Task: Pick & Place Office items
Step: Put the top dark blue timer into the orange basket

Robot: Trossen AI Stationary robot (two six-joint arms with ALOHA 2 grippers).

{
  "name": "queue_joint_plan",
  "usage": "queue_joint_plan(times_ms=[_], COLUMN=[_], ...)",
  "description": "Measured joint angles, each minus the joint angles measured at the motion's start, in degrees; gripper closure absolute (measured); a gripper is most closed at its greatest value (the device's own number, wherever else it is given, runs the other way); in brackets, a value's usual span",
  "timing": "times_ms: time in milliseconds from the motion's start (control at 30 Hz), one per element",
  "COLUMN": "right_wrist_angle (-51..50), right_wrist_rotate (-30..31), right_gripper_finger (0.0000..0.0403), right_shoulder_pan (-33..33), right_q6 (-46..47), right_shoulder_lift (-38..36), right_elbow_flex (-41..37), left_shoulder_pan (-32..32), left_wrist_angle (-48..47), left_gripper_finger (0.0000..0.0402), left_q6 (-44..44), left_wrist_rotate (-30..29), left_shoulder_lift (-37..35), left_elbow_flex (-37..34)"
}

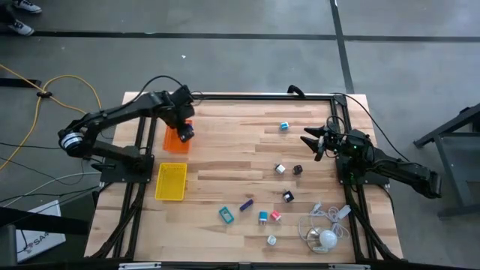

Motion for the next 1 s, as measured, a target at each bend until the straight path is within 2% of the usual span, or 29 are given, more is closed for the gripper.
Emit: queue_joint_plan(times_ms=[233,433,600,1000], right_wrist_angle=[0.0,0.0,0.0,0.0], right_wrist_rotate=[0.0,0.0,0.0,0.0], right_gripper_finger=[0.0184,0.0184,0.0184,0.0184], right_shoulder_pan=[0.0,0.0,0.0,0.0], right_q6=[0.0,0.0,0.0,0.0], right_shoulder_lift=[0.0,0.0,0.0,0.0], right_elbow_flex=[0.0,0.0,0.0,0.0], left_shoulder_pan=[1.0,0.8,0.8,0.8], left_wrist_angle=[-2.2,-2.4,-1.3,6.9], left_gripper_finger=[0.0243,0.0243,0.0243,0.0243], left_q6=[-13.1,-22.7,-33.9,-46.1], left_wrist_rotate=[-6.6,-8.3,-10.9,-13.9], left_shoulder_lift=[0.3,0.3,0.3,0.3], left_elbow_flex=[-0.3,-1.3,-3.6,-10.1])
